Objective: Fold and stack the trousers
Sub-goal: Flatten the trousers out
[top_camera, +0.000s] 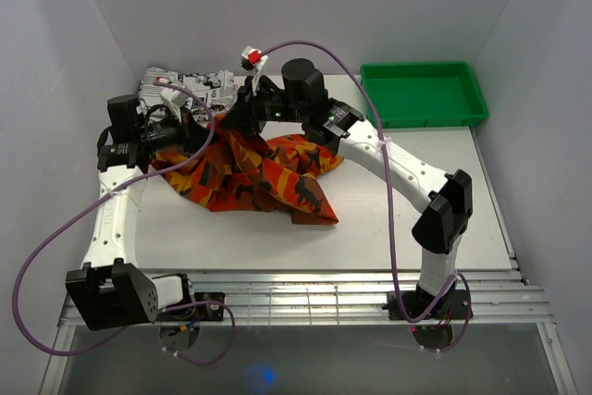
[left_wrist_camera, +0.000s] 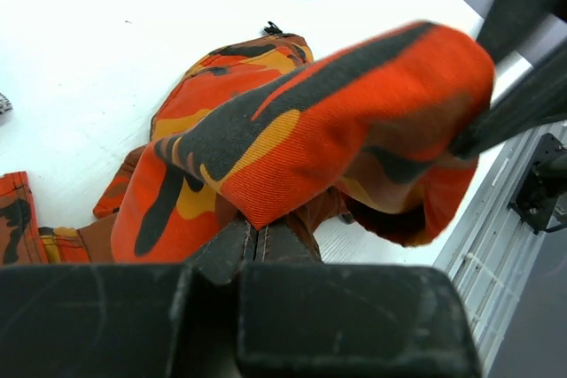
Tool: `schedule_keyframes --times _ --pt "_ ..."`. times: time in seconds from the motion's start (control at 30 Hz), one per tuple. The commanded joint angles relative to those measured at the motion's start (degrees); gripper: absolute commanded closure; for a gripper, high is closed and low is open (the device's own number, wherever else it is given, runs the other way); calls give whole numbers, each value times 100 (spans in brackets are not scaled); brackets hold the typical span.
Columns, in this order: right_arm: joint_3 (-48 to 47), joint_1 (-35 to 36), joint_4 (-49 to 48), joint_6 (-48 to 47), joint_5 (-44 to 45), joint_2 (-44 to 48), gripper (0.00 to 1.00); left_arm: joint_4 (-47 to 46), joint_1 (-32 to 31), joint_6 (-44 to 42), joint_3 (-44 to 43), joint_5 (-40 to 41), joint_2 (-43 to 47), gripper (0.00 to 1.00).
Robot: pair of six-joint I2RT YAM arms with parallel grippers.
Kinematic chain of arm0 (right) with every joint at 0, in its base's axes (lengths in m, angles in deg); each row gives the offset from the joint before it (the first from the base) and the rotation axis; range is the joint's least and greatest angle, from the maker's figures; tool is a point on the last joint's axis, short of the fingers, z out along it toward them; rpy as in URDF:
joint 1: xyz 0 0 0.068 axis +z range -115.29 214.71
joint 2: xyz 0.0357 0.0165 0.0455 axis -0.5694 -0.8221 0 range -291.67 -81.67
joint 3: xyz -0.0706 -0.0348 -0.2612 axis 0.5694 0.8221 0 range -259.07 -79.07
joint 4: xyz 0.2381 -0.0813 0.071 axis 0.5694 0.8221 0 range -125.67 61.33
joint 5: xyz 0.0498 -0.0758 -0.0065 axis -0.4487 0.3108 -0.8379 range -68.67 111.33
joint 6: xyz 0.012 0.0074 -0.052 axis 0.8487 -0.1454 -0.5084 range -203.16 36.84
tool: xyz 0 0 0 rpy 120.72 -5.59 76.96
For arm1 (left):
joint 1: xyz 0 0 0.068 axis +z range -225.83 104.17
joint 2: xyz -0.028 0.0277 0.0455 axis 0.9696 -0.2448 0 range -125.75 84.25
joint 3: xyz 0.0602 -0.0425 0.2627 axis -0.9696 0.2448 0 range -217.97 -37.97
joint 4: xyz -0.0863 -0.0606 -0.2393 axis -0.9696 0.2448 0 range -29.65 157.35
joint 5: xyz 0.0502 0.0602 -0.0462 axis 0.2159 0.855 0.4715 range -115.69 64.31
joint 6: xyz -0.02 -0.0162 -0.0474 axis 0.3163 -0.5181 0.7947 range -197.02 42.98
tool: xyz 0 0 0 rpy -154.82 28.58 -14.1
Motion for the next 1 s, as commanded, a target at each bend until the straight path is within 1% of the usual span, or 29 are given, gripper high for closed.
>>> schedule_keyframes --times 0.0,0.03,0.07,0.1,0.13,0.17,0.2,0.23,0.27,0.3,0.37,0.4,0.43,0.53,0.6,0.73,0.83,0.87,0.9,0.97 --pt "-57 -413 -103 132 57 72 64 -105 18 76 -52 -311 4 100" --pt "-57 -544 38 97 57 98 51 -114 44 129 -52 -93 4 100" --pt "-4 -859 196 45 49 133 41 -157 132 190 -26 31 4 100" --pt "57 -1036 537 -139 49 238 26 -193 237 243 0 102 21 100" --pt "153 -1203 688 -280 83 300 22 -263 369 357 18 138 4 100" --pt "294 -1544 811 -394 145 379 19 -281 700 427 27 155 -40 100" --pt "713 -1748 908 -587 180 580 15 -255 895 489 9 147 -101 100" --pt "934 -1924 909 -711 180 678 14 -185 1071 542 -26 94 -171 100" --pt "1171 -2204 909 -877 215 826 13 -115 1395 534 -78 -2 -329 100" --pt "1557 -2337 918 -1027 407 863 13 -27 1520 490 -122 -11 -400 100" --pt "1841 -2592 1005 -1589 427 863 12 202 1766 359 -219 -55 -506 100" --pt "1911 -2611 1119 -1826 514 706 11 342 1802 314 -254 -55 -576 100" --pt "1886 -2602 1433 -2333 575 592 11 421 1837 253 -272 -29 -602 100" --pt "1825 -2602 1769 -2898 778 56 10 685 1838 33 -360 199 -664 100" --pt "1816 -2602 1893 -3145 805 -287 9 843 1838 -55 -404 531 -708 100" --pt "2078 -2384 2008 -3725 813 -543 7 1072 1838 -196 -588 963 -892 100" --pt "2429 -2042 1763 -4060 1172 -587 6 1143 1838 -179 -650 1139 -1007 100" --pt "2666 -1961 1640 -4113 1426 -622 7 1152 1838 -170 -694 1149 -1042 100" --pt "2746 -1900 1404 -4165 1533 -648 15 1186 1838 -170 -729 1157 -1060 100" --pt "2817 -1855 1200 -4079 1962 -727 35 1196 1838 -178 -834 1333 -1095 100"
